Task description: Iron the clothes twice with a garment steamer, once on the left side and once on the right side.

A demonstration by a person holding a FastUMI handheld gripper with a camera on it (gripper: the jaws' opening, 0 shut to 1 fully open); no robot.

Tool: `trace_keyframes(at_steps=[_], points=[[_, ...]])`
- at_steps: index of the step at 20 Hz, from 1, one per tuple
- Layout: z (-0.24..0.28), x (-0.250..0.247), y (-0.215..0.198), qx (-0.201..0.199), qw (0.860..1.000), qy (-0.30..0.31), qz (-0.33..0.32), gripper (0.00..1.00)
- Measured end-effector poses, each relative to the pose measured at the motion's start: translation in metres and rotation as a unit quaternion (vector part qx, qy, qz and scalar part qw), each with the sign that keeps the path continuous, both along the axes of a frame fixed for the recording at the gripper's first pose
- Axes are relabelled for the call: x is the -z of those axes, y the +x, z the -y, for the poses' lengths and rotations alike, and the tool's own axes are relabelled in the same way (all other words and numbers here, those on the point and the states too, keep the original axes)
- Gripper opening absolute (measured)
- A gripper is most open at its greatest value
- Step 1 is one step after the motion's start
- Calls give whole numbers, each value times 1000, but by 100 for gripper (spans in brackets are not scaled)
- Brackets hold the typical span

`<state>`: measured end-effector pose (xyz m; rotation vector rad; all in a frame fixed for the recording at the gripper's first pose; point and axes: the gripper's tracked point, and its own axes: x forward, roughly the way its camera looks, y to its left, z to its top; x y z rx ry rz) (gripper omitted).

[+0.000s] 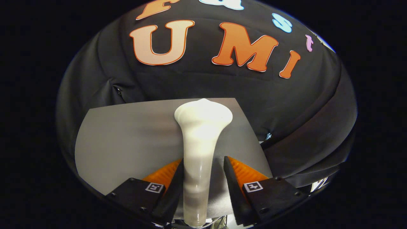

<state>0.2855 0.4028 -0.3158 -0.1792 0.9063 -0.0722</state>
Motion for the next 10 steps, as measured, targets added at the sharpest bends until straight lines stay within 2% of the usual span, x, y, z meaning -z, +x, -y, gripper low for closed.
trace_keyframes(at_steps=[3,6,9,10], points=[[-5,6,-4,-1,1000,5,-5,54],[-5,3,-7,12,1000,15,-1,51],[-2,-8,-6,20,999,18,32,38],[-2,-11,-7,21,999,28,39,38]])
